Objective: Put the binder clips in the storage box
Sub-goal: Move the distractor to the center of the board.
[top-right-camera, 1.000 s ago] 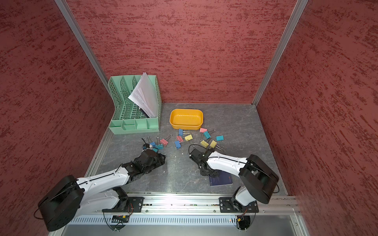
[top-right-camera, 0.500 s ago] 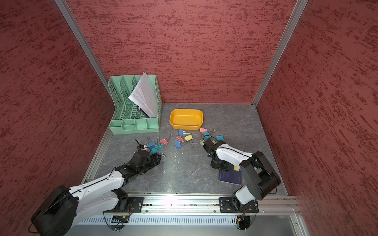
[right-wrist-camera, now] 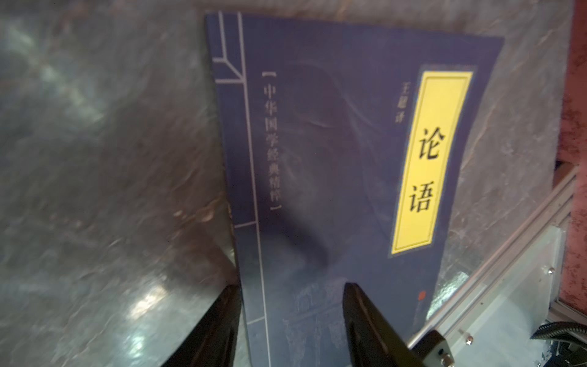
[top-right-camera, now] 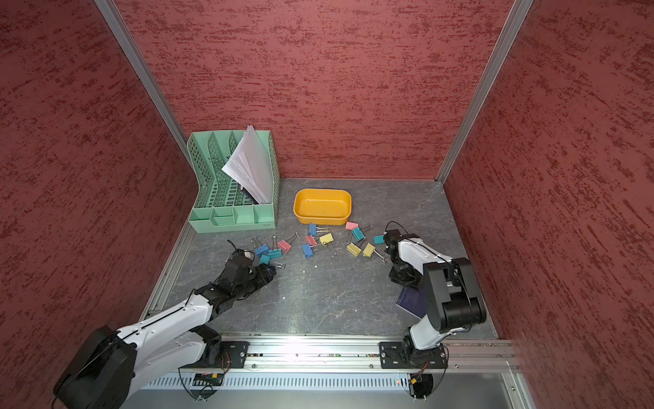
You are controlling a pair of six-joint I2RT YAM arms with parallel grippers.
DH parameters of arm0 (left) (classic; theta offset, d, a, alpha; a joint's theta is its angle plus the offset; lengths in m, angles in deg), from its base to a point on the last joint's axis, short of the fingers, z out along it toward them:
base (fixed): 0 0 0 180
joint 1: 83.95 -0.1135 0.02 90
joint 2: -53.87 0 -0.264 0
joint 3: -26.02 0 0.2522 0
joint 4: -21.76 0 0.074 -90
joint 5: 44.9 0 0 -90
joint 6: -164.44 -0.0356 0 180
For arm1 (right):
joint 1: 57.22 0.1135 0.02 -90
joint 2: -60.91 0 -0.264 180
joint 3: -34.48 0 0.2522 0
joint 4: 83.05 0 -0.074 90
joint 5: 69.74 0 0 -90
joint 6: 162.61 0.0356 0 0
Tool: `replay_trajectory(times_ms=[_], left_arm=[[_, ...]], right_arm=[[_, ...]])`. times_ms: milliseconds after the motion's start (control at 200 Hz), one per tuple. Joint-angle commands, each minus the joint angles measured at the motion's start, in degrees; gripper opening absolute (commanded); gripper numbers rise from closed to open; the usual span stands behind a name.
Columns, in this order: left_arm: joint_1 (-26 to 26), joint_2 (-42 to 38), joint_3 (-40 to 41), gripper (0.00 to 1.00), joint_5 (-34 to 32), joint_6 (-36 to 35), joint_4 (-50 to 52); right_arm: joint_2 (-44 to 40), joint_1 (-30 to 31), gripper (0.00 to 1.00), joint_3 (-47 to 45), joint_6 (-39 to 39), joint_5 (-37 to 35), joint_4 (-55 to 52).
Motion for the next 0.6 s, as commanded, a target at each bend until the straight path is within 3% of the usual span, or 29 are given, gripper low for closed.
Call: replay_trajectory(times_ms=[0, 180, 421, 596], left_arm=[[-2.3, -1.5, -2.2, 0.74, -4.0, -1.5, 4.6], [-9.2, -2.0, -1.2, 0.75, -4.6, -0.9, 6.0], [-23.8, -5.7, -0.3, 0.77, -4.7, -2.3, 8.0], [-36.6, -2.7, -4.0, 0.76, 1.7, -6.1, 6.4]], right_arm=[[-4.8, -0.9, 0.58, 2.6, -3.0, -2.8, 0.8], [-8.1, 0.0, 0.59, 1.9, -4.4, 2.5, 5.0], [-9.0, 5.3, 0.60, 1.9, -5.6, 6.6, 8.2], [-9.8, 10.3, 0.61, 3.5, -6.2, 9.2, 8.6]])
